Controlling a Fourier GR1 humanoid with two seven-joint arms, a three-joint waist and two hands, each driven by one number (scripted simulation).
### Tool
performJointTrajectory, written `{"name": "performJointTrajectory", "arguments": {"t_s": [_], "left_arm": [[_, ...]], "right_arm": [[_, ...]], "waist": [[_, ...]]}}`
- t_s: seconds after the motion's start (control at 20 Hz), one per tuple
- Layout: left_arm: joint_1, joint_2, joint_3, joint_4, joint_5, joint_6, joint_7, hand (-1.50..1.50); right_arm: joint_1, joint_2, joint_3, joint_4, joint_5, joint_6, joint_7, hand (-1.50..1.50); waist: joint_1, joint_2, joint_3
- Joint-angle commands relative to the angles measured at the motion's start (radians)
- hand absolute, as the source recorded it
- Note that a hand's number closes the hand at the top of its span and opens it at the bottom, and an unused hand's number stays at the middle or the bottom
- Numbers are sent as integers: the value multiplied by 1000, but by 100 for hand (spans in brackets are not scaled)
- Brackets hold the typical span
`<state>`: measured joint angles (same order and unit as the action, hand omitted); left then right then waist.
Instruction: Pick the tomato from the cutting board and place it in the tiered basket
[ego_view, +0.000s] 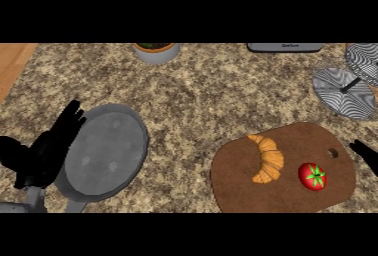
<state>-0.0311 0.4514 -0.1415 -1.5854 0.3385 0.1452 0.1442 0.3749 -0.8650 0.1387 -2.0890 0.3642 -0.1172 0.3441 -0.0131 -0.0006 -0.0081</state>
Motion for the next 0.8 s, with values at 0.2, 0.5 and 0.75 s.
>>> {"name": "performJointTrajectory", "arguments": {"t_s": [0.2, 0.5, 0.75], "left_arm": [[-44, -14, 11, 1, -6, -17, 41, 0], [-70, -57, 28, 34, -48, -34, 44, 0], [-11, -65, 33, -13, -74, -44, 43, 0]], "right_arm": [[-90, 0, 167, -269, 73, 227, 500, -150], [-211, 172, 227, -138, 188, 256, 564, -150], [-265, 258, 254, 44, 269, 264, 553, -150]], "waist": [[20, 1, 7], [14, 1, 8], [17, 0, 8]]}}
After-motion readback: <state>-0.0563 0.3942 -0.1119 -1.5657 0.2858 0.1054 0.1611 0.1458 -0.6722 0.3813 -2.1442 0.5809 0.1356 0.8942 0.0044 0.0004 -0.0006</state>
